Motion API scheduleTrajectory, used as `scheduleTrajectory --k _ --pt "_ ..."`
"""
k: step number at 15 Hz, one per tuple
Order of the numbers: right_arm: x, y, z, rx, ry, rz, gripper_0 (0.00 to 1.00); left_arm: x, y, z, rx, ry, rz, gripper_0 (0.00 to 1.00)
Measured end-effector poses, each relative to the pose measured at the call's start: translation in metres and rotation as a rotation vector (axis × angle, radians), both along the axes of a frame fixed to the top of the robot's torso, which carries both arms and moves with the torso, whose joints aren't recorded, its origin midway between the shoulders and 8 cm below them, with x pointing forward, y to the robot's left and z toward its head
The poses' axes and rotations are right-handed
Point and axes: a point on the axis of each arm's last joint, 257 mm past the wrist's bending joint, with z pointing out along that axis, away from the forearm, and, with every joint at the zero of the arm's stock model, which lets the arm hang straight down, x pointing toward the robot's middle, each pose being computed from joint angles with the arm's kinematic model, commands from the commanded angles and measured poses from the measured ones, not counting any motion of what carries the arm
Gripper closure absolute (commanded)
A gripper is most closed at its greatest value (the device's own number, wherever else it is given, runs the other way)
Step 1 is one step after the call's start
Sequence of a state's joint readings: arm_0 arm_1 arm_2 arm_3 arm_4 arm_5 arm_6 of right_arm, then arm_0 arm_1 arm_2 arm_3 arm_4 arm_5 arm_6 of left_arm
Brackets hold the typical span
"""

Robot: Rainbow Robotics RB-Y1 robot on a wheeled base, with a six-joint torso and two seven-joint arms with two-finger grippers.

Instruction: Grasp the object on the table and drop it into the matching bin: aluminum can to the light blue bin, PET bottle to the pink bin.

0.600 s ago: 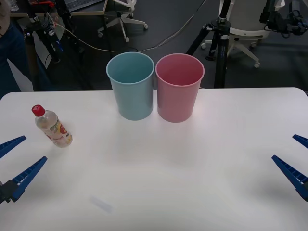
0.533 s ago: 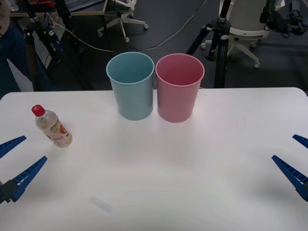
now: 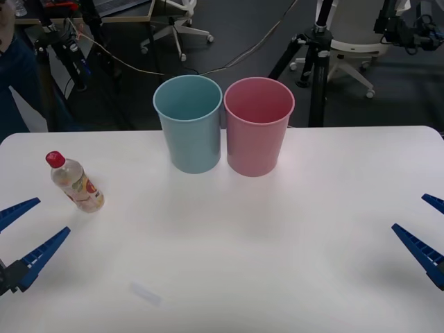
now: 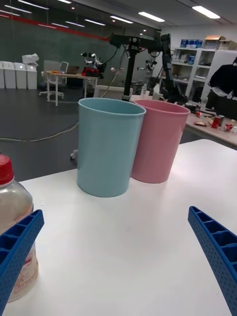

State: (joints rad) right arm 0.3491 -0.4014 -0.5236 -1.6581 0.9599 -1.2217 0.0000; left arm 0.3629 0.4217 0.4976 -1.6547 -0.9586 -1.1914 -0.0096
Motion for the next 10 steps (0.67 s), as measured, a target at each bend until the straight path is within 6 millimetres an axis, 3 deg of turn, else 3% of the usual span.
scheduleTrajectory --k 10 --pt "0.0 0.0 0.0 0.0 0.0 0.0 0.0 0.018 0.046 -0.041 0.018 0.057 0.156 0.0"
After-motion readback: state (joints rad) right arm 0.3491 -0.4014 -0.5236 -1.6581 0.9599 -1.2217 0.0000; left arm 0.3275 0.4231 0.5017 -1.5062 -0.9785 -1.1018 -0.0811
